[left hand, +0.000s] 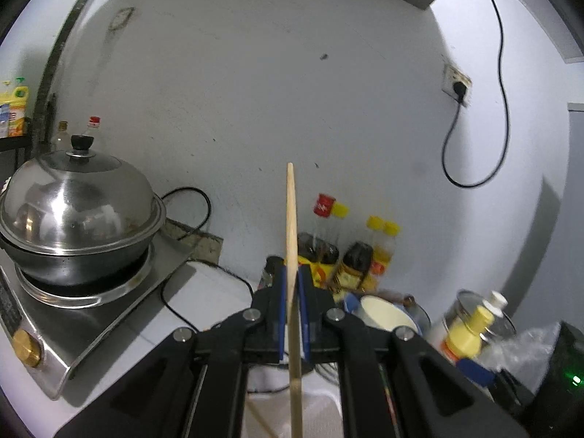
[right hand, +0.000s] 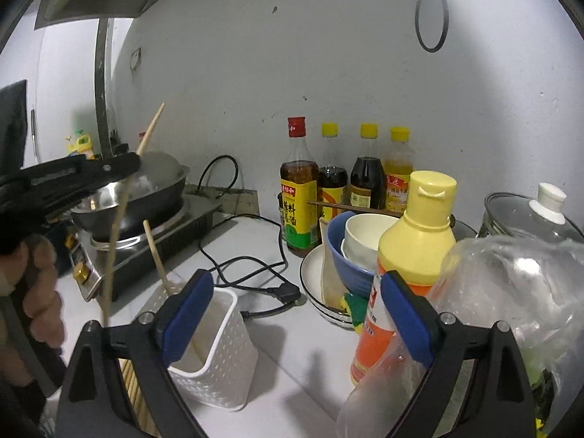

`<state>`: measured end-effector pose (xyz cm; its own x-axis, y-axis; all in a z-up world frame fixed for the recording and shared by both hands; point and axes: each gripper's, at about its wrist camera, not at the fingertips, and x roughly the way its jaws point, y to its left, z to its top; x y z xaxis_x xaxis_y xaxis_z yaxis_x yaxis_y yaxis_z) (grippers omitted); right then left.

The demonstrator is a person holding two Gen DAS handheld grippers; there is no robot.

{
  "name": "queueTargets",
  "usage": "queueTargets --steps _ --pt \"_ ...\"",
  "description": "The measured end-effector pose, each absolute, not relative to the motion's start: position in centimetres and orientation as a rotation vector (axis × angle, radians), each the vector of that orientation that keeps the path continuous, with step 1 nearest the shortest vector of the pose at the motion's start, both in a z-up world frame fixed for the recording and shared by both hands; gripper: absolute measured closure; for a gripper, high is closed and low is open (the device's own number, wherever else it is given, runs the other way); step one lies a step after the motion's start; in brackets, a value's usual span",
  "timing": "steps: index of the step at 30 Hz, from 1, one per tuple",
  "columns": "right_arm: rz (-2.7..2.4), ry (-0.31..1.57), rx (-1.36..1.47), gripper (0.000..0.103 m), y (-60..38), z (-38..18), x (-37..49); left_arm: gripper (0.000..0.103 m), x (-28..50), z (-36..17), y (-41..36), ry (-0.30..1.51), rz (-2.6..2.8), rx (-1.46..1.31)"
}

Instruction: Organize utensils

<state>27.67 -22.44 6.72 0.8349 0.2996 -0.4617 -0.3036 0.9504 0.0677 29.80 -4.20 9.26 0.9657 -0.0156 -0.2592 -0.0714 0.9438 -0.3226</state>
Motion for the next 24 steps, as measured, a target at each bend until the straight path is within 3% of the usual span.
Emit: queueTargets --steps 12,20,21,23,24 --pt "0.366 0.456 0.023 0.011 -23.1 6.3 27.4 0.098 32.0 3.5 -4.5 0.339 0.148 -0.443" --pt "0.369 0.466 0.017 0.011 -22.8 5.9 27.4 0.097 30.8 2.0 -4.6 0.524 0.071 -0.419" --pt "0.37 0.468 0.014 0.011 -22.7 5.8 27.4 0.095 30.6 2.0 -4.5 0.537 0.066 -0.416" --pt "0.376 0.468 0.006 0.011 -22.4 5.8 27.3 0.075 29.7 2.1 -4.2 0.545 0.062 -0.407" --pt "0.379 0.468 0.003 0.011 -22.3 5.9 27.2 0.057 29.3 2.3 -3.9 0.543 0.055 -0.411"
